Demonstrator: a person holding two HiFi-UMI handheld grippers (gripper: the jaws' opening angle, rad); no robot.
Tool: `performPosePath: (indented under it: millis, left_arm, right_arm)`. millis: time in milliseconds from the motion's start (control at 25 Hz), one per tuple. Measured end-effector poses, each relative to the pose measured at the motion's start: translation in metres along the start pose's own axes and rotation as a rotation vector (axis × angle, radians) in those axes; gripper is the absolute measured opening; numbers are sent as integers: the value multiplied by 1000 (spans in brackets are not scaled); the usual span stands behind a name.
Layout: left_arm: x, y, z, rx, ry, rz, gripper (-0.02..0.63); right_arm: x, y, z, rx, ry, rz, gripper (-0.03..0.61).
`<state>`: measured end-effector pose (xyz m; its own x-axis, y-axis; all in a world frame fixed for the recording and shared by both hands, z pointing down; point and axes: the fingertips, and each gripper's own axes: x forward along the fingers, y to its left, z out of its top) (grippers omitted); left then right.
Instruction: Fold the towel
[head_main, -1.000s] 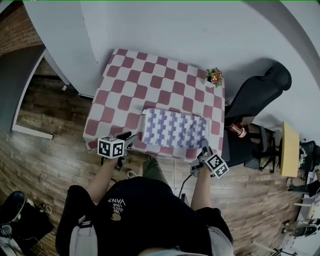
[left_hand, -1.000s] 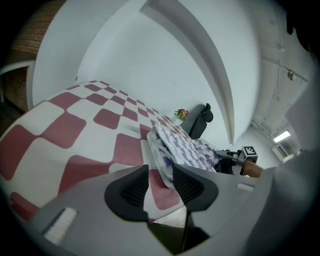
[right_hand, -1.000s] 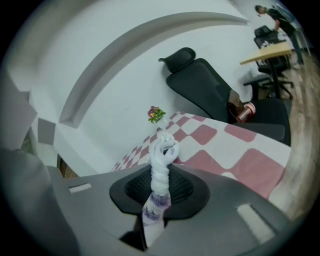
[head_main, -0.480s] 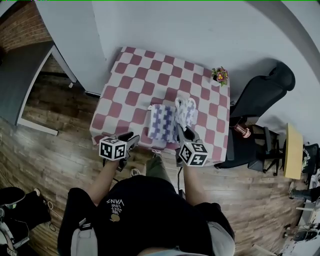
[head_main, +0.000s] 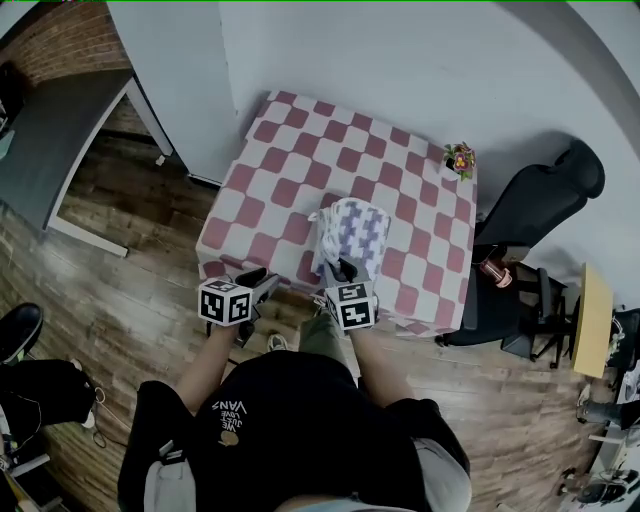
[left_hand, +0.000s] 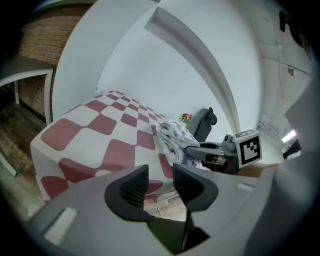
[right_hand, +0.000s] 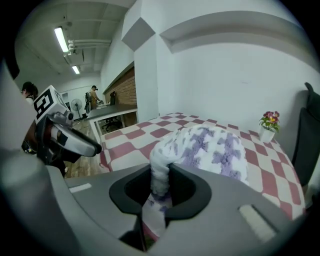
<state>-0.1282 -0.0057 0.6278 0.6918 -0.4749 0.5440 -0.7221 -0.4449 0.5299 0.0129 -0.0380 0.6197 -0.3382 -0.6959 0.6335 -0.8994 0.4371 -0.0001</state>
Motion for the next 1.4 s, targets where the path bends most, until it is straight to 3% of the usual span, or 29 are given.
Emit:
performPosePath:
  millis: [280,440,760,960,1240,1400]
  left_arm:
    - [-2,0,-2,2,-1,-1,153]
    - [1,-4,2,14,-7,-13,153]
    - [3,-16,19,69,-39,-34,154]
    - [0,-37,38,145,-93,-64,153]
    - [-12,-87,81,341,-244,-115,152]
    - [-23,-112,99,421,-329,-134,82]
  right_arm:
    - [13,18,-13,-11,59,62,116]
    - [13,29,-15,-29,72,111,176]
    - [-17,46,10,-97,-67,150,198]
    - [-49,30,28,5,-171,95,190]
    - [-116,-15,67,96,-376,-61,143]
    - [-151,-32,75,129,-450,-144,80]
